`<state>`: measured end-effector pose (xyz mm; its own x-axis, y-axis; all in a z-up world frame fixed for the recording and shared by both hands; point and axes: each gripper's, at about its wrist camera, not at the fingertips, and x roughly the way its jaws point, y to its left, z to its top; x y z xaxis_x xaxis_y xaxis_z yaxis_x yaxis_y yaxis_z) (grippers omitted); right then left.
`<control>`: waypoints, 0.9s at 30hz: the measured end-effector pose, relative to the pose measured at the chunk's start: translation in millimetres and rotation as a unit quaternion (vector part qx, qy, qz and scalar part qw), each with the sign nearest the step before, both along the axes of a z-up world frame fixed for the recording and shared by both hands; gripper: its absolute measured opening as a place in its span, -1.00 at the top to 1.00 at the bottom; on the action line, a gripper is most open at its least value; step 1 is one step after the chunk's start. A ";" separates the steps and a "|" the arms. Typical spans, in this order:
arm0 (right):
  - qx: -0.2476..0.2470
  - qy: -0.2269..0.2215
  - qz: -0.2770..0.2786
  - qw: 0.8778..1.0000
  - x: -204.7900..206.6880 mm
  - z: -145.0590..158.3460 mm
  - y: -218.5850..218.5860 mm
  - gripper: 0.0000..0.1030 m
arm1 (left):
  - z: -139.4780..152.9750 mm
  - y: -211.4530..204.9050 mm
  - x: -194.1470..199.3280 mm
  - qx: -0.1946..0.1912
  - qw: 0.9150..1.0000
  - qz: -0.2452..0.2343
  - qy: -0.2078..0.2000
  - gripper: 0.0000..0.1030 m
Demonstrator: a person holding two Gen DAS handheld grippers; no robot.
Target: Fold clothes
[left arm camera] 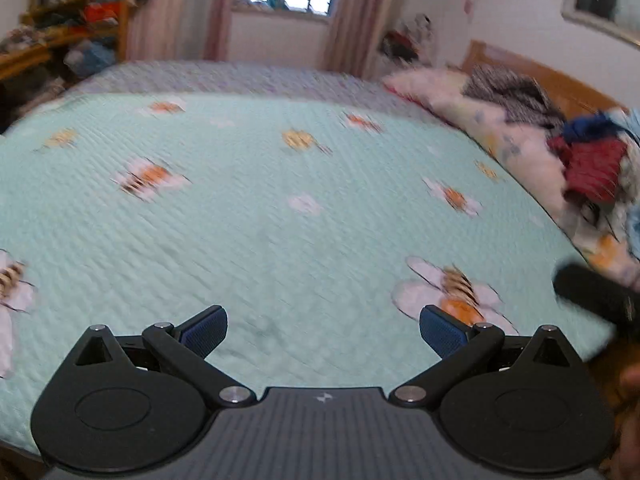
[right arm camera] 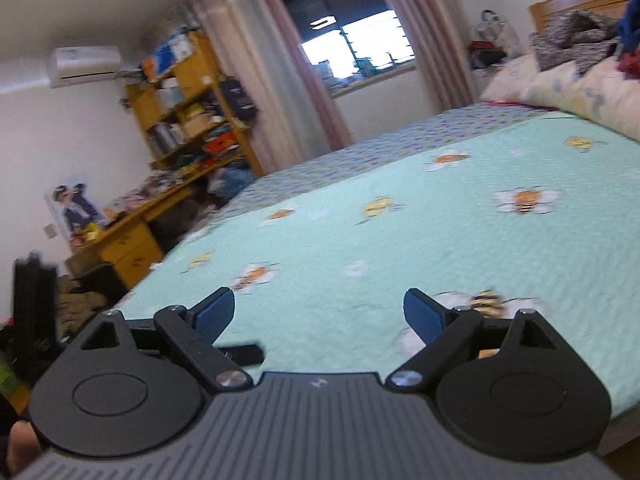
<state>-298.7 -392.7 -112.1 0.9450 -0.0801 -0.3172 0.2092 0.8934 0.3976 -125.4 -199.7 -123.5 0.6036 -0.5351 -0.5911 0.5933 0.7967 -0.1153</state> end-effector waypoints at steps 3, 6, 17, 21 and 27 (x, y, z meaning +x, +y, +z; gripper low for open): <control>-0.036 0.002 0.022 0.999 8.0 7.3 31.8 -0.78 | 20.1 8.1 -9.6 0.058 0.990 0.074 -0.110 -0.99; -0.065 -0.005 0.036 0.997 12.9 20.9 51.8 -0.80 | 34.5 7.4 -17.6 0.119 0.967 0.151 -0.170 -0.99; -0.051 -0.012 0.042 0.998 2.3 23.5 55.6 -0.91 | 43.8 28.2 0.5 0.094 0.987 0.112 -0.059 -0.99; -0.039 -0.013 0.036 0.999 3.9 20.7 53.3 -0.91 | 57.5 35.6 -1.1 0.060 0.993 0.081 -0.056 -0.99; -0.037 0.003 0.030 0.999 6.5 13.7 50.0 -0.91 | 39.2 25.8 2.9 0.075 0.994 0.077 -0.027 -0.99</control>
<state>-292.2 -342.7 -98.4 0.9471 -0.0469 -0.3174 0.1563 0.9313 0.3289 -122.5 -173.9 -84.3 0.7051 -0.3416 -0.6214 0.4644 0.8847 0.0406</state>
